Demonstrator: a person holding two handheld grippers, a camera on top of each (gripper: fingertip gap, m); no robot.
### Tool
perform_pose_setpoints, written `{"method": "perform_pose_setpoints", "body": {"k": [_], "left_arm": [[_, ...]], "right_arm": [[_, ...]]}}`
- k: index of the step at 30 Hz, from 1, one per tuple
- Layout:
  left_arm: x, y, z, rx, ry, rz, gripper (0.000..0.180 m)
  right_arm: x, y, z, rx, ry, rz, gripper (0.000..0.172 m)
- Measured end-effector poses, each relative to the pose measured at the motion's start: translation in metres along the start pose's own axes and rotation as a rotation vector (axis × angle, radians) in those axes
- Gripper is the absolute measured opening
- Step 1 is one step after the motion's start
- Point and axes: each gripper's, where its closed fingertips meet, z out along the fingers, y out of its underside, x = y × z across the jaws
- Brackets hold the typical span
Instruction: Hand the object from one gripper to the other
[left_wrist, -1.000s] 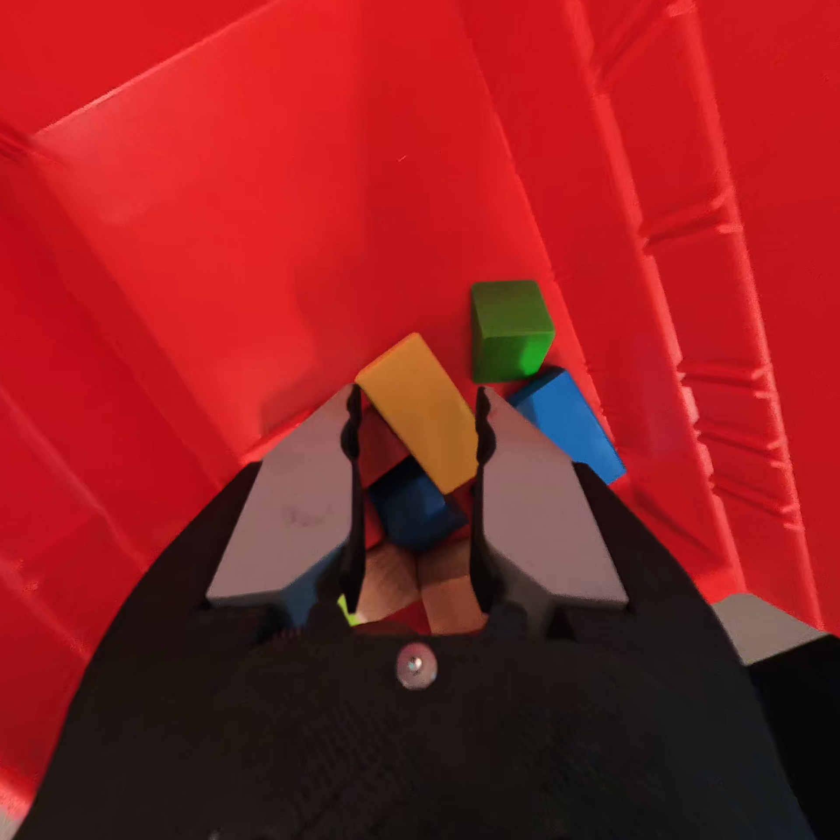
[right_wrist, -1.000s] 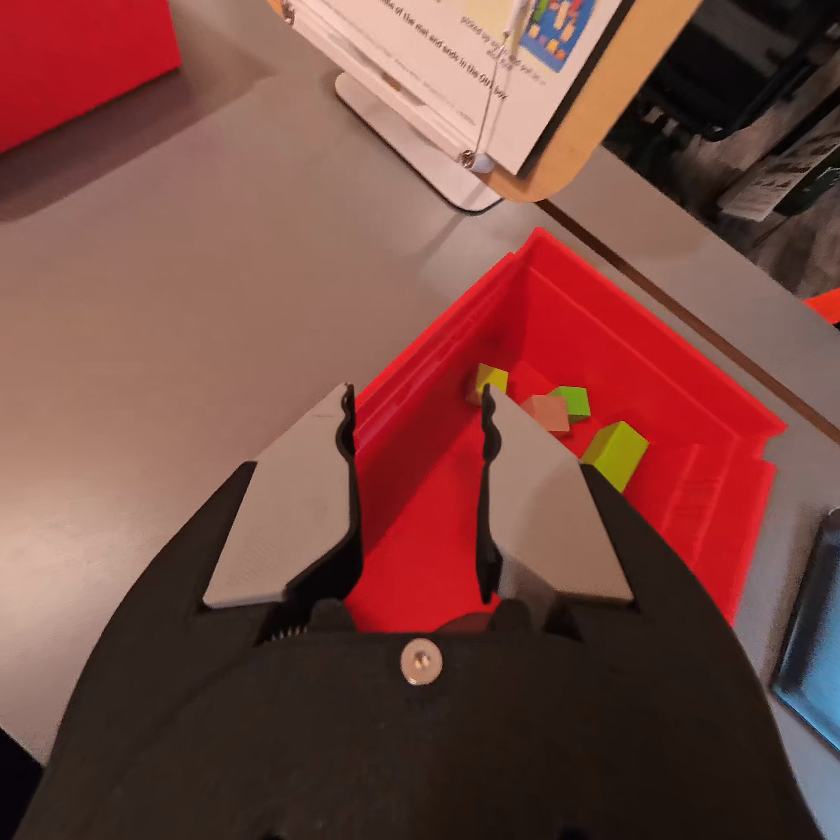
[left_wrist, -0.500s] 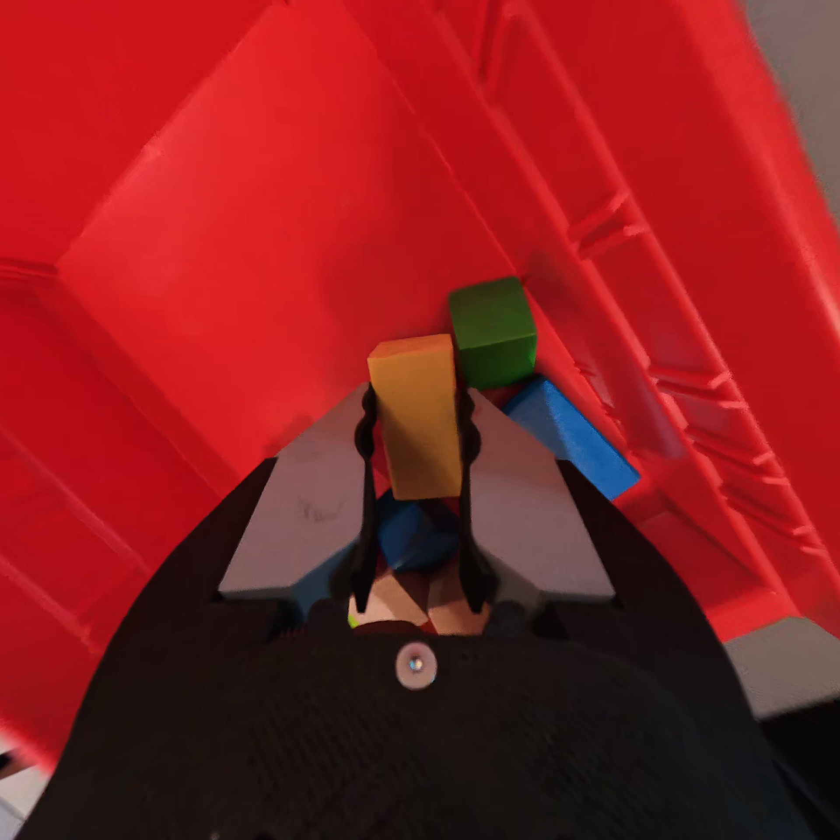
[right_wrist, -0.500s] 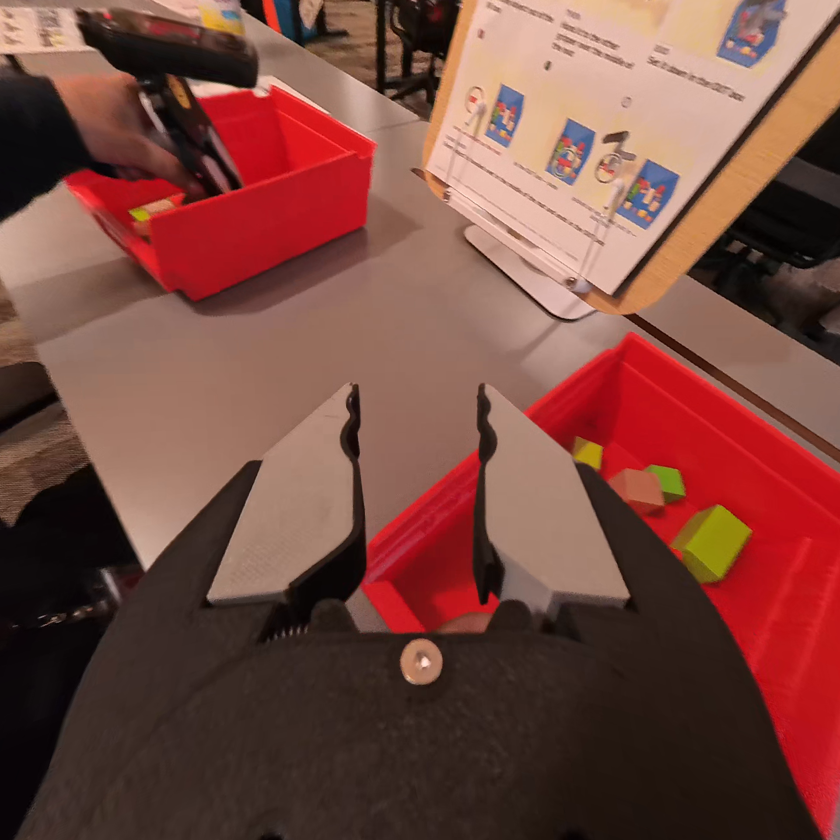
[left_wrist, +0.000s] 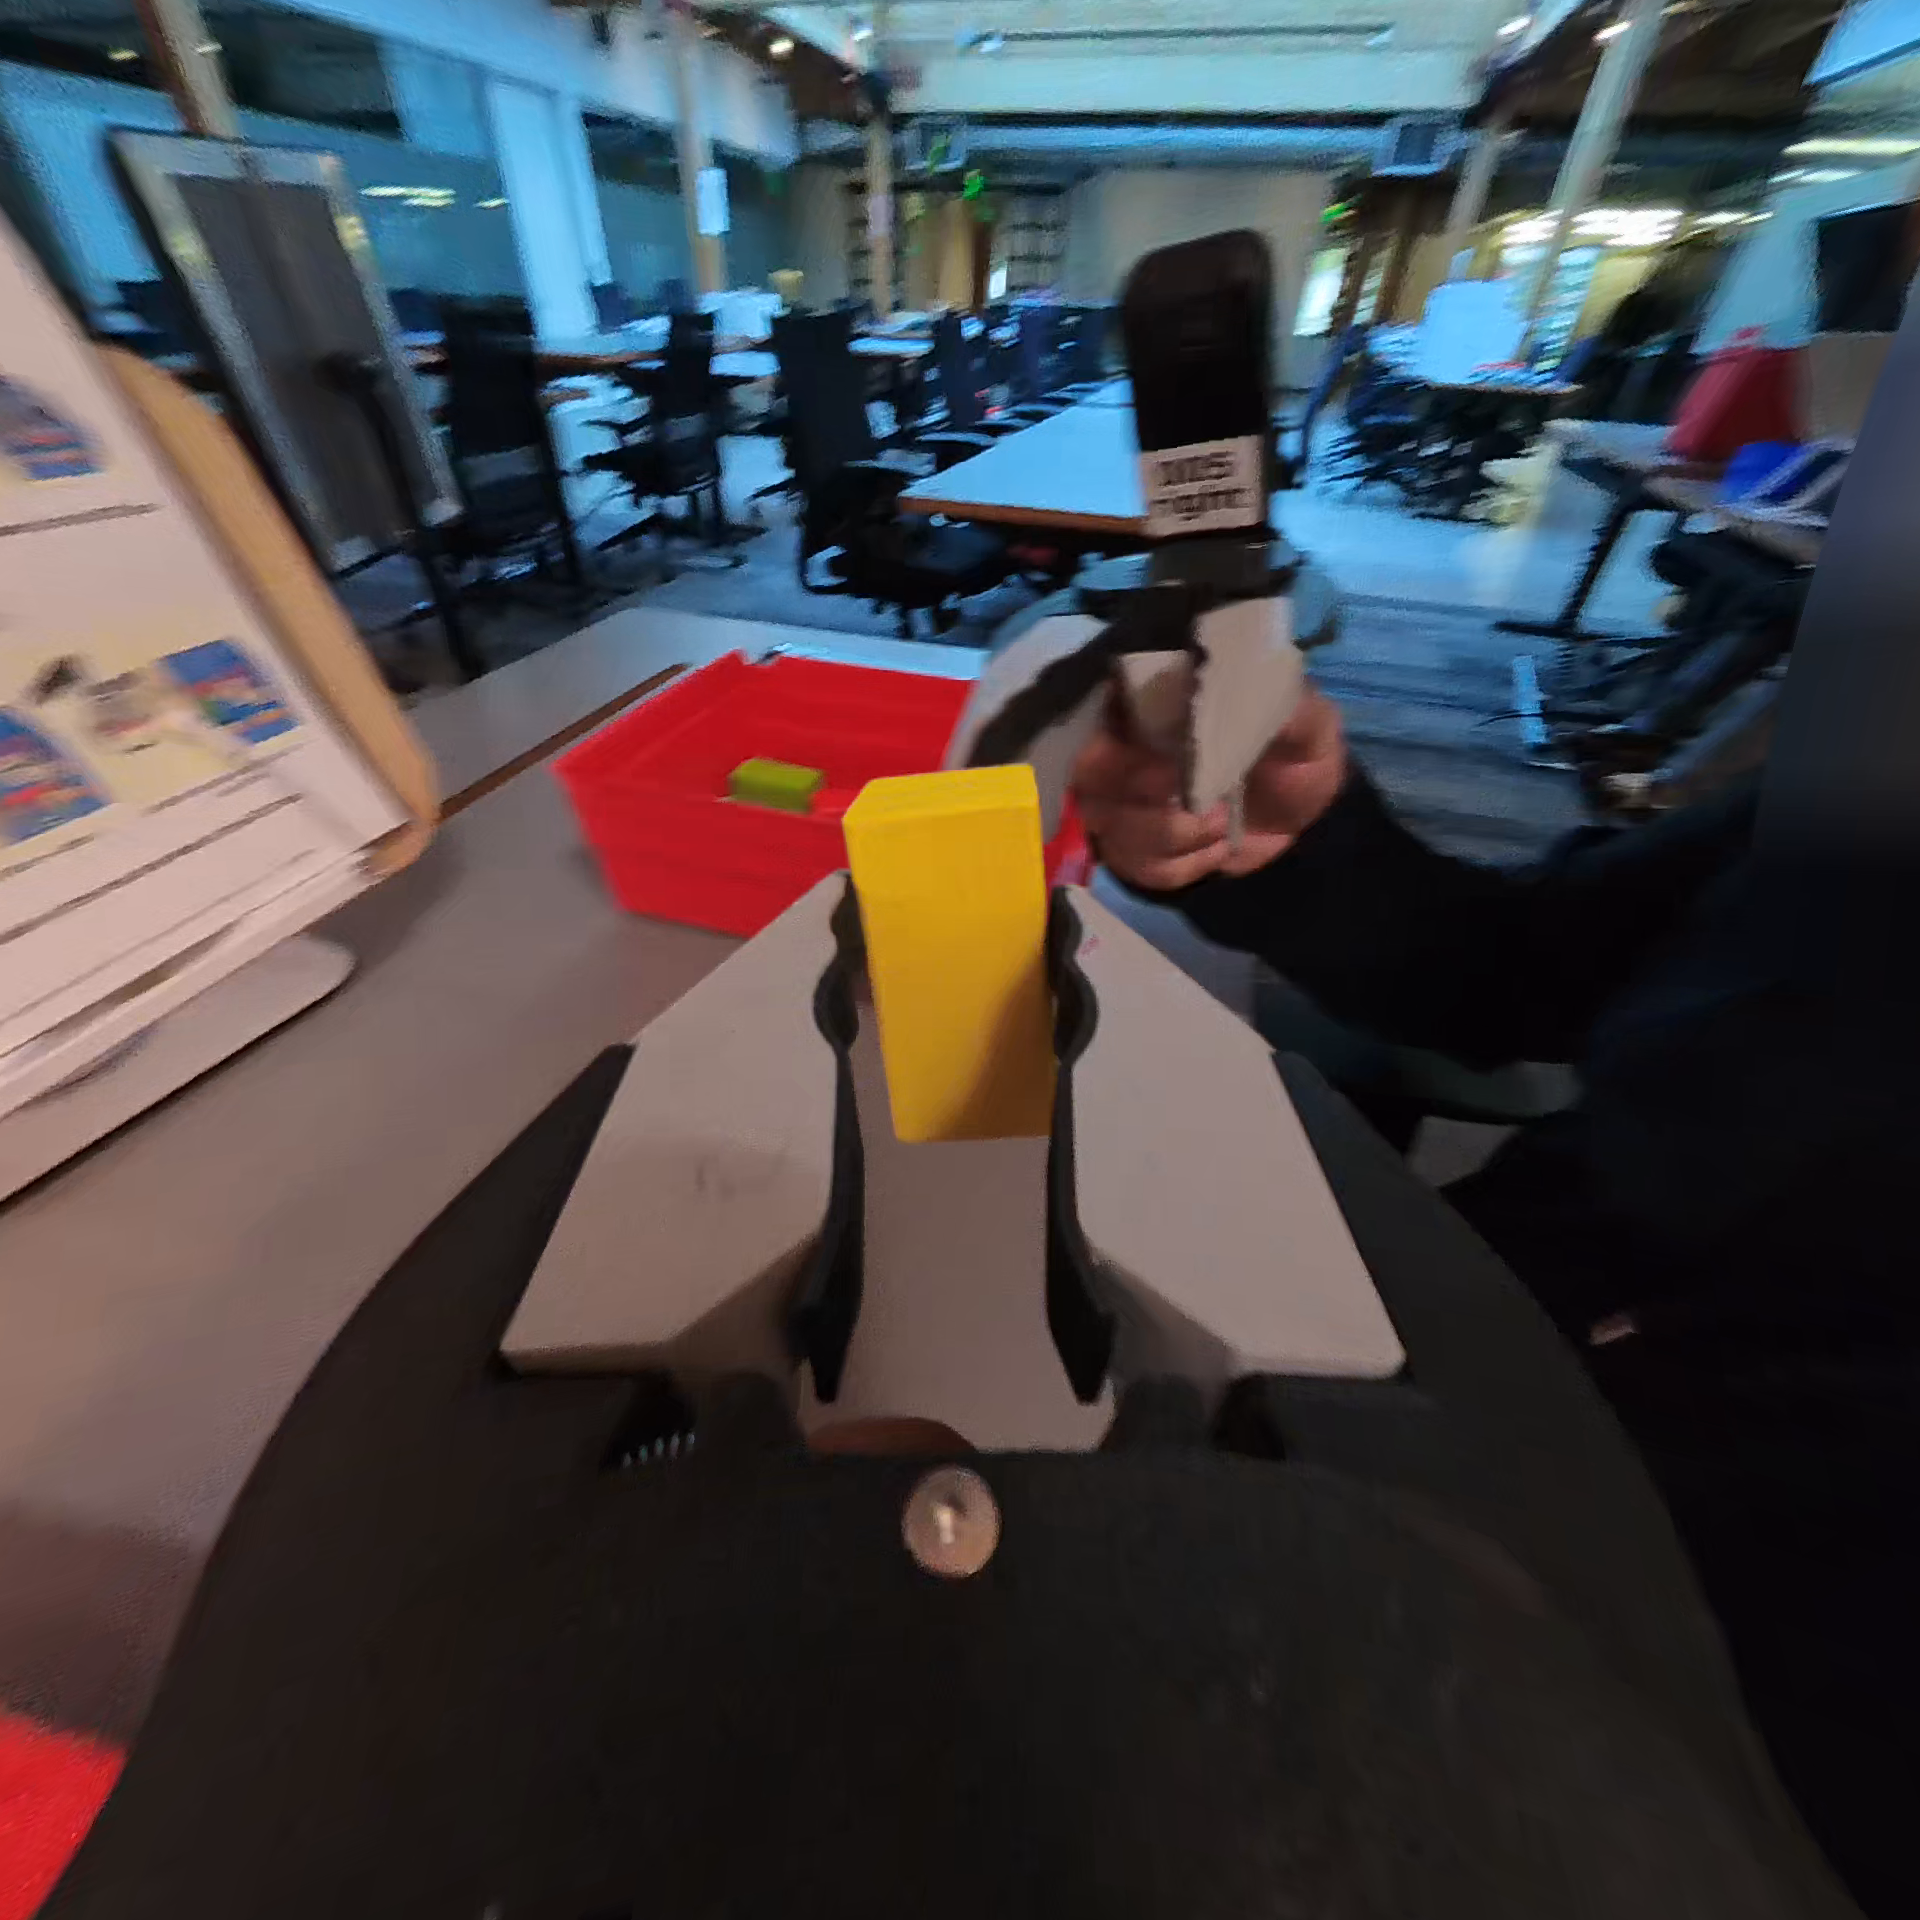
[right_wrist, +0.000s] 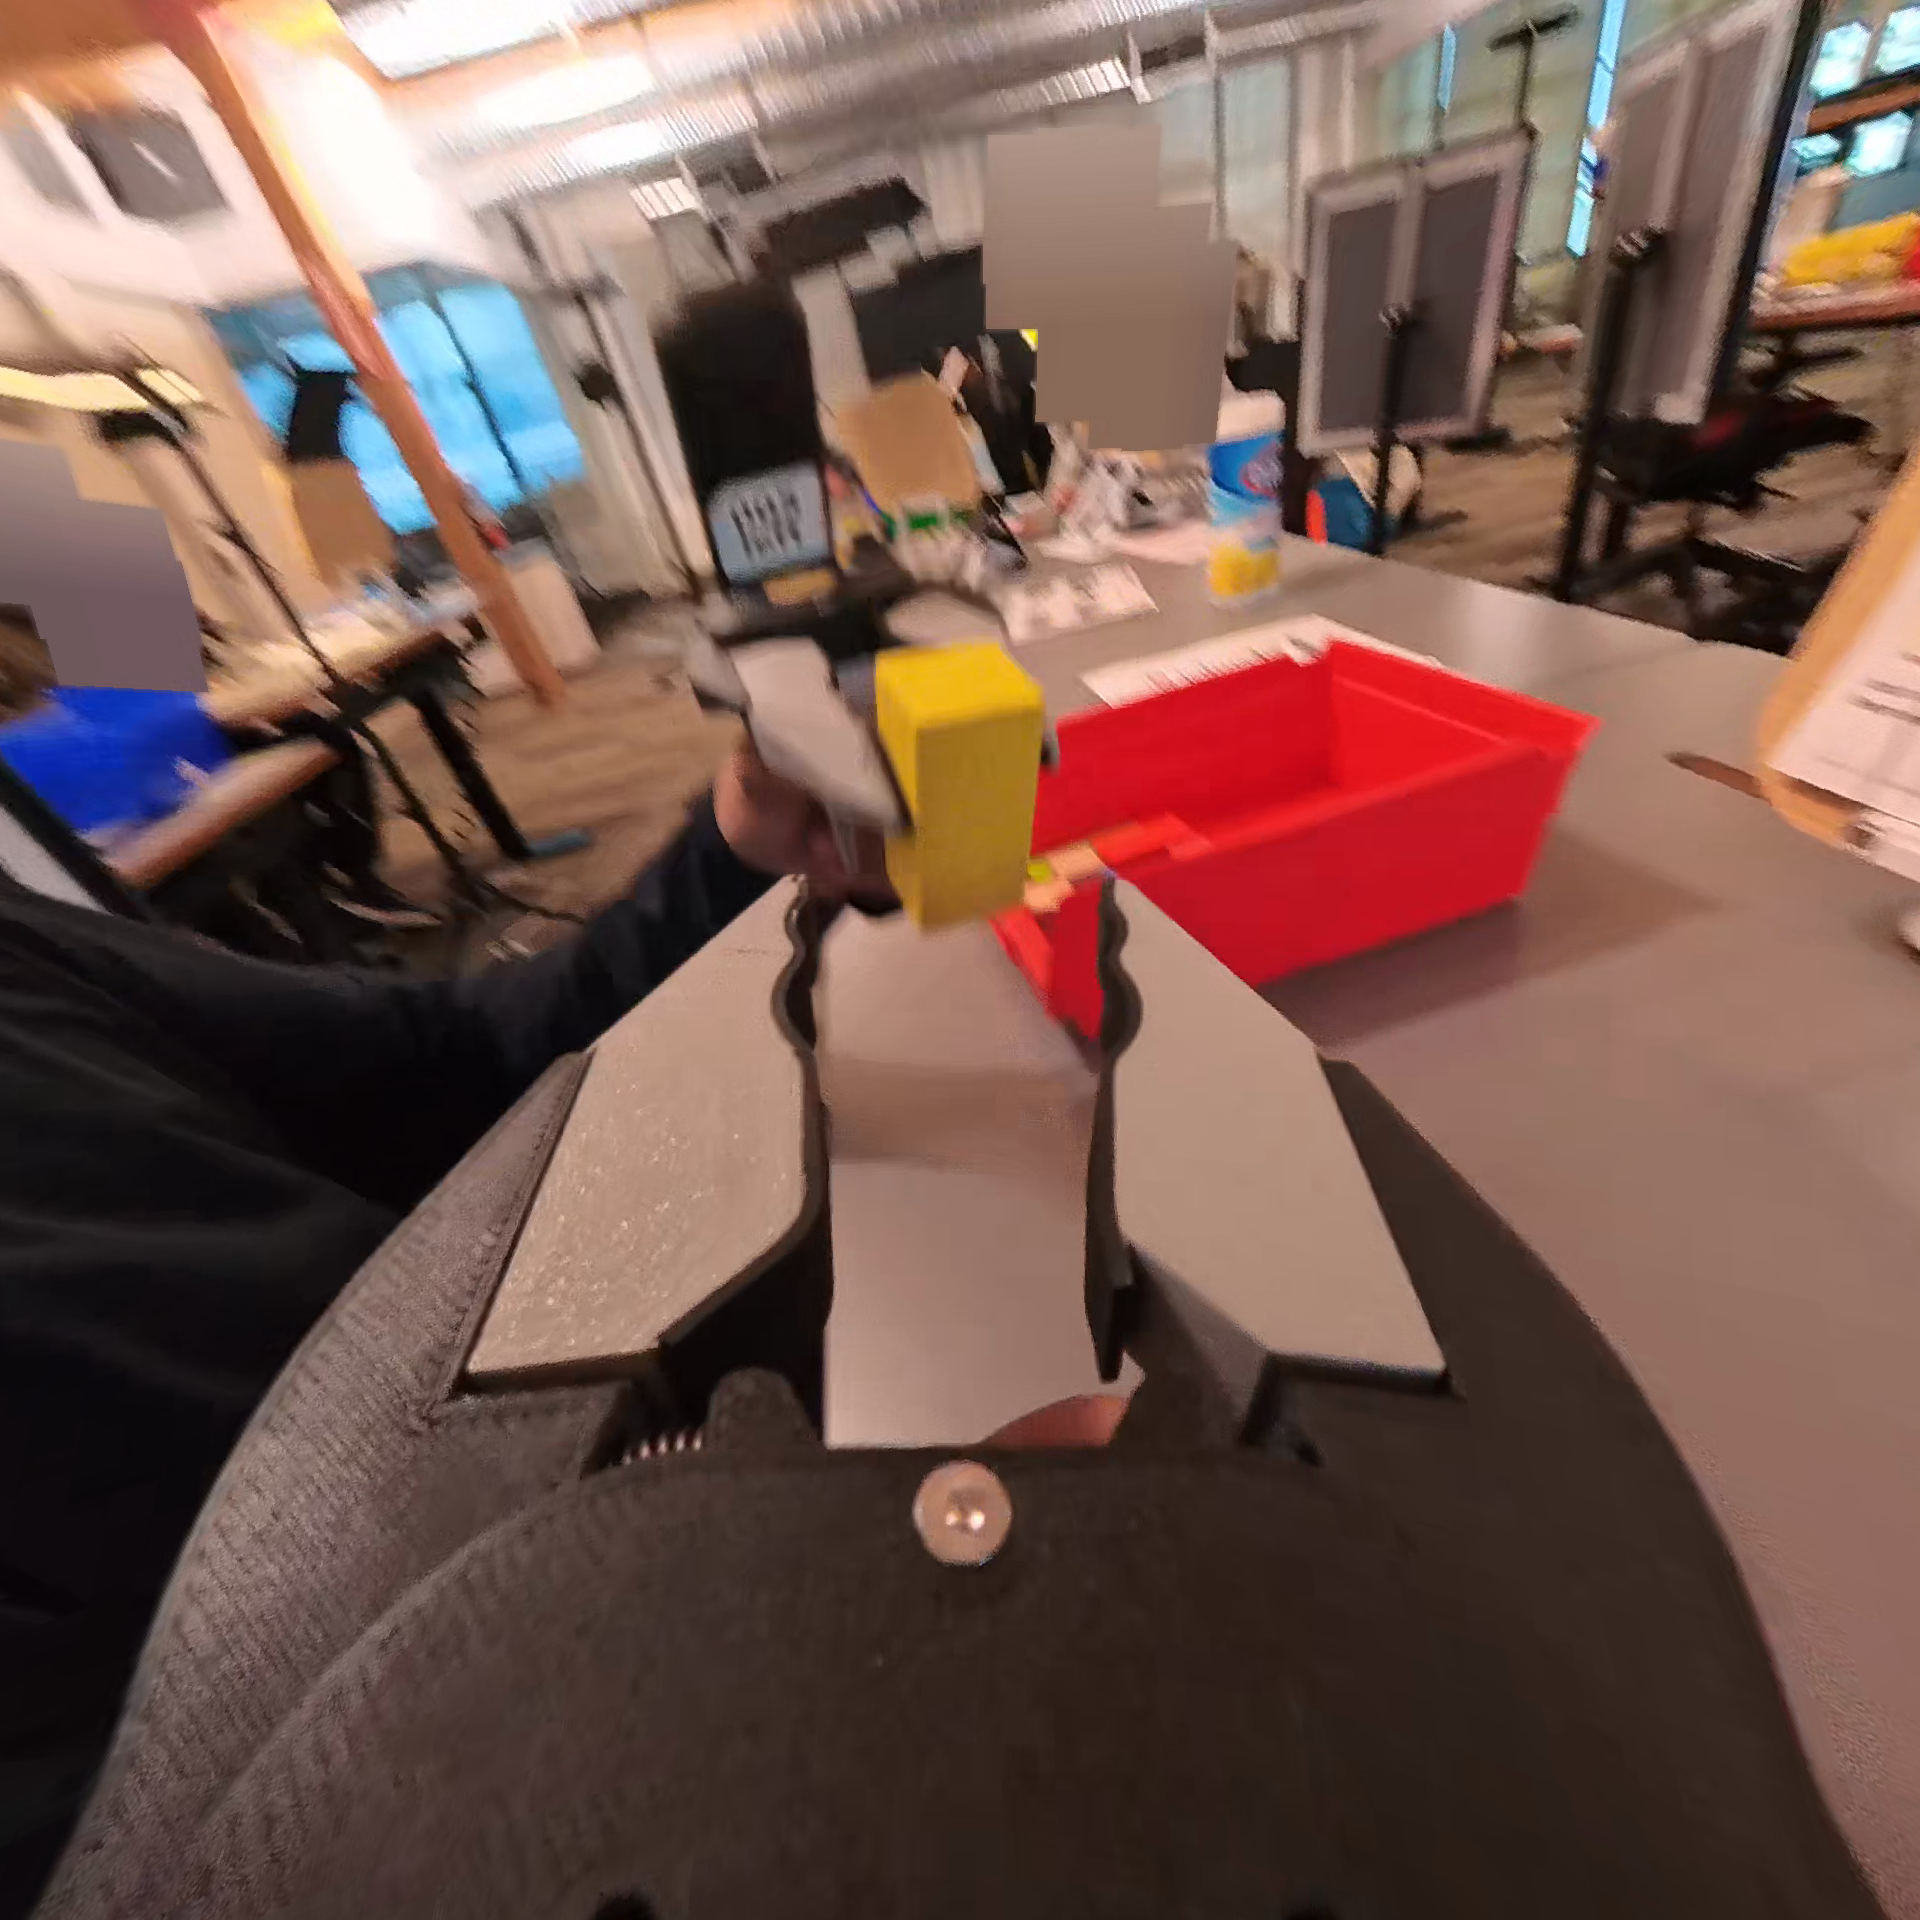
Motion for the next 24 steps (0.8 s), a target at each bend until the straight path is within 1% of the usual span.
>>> {"method": "perform_pose_setpoints", "body": {"k": [2, 3, 4, 6, 8, 10, 13, 14, 16, 18, 22, 24], "left_arm": [[0.023, -0.001, 0.010, 0.042, 0.084, 0.004, 0.031], [0.031, -0.001, 0.014, 0.055, 0.115, 0.001, 0.031], [0.034, -0.002, 0.016, 0.072, 0.124, -0.004, 0.031], [0.035, -0.013, 0.013, 0.155, 0.149, -0.031, 0.031], [0.031, -0.026, 0.007, 0.249, 0.167, -0.083, 0.031], [0.024, -0.023, 0.009, 0.253, 0.151, -0.108, 0.032], [0.025, -0.015, 0.019, 0.233, 0.154, -0.119, 0.031], [0.026, -0.014, 0.022, 0.237, 0.143, -0.114, 0.031], [0.023, -0.012, 0.024, 0.240, 0.112, -0.110, 0.032], [0.021, -0.011, 0.023, 0.258, 0.113, -0.129, 0.031], [0.014, -0.004, 0.023, 0.279, 0.096, -0.178, 0.031], [0.019, -0.004, 0.023, 0.302, 0.134, -0.196, 0.031]], "right_arm": [[-0.013, -0.013, 0.004, 0.079, -0.087, 0.048, 0.048], [-0.017, -0.014, 0.005, 0.092, -0.114, 0.062, 0.045], [-0.016, -0.013, 0.006, 0.088, -0.113, 0.070, 0.043], [-0.011, -0.004, 0.007, 0.076, -0.092, 0.075, 0.046], [-0.017, 0.006, 0.006, 0.079, -0.132, 0.096, 0.050], [-0.017, 0.016, 0.011, 0.058, -0.135, 0.113, 0.051], [-0.004, 0.028, 0.022, -0.003, -0.047, 0.079, 0.050], [-0.005, 0.029, 0.025, -0.005, -0.053, 0.076, 0.047], [-0.010, 0.028, 0.027, 0.000, -0.102, 0.092, 0.031], [-0.009, 0.027, 0.028, 0.015, -0.110, 0.102, 0.031], [-0.006, 0.027, 0.028, 0.063, -0.135, 0.149, 0.039], [-0.006, 0.027, 0.029, 0.078, -0.157, 0.176, 0.039]]}}
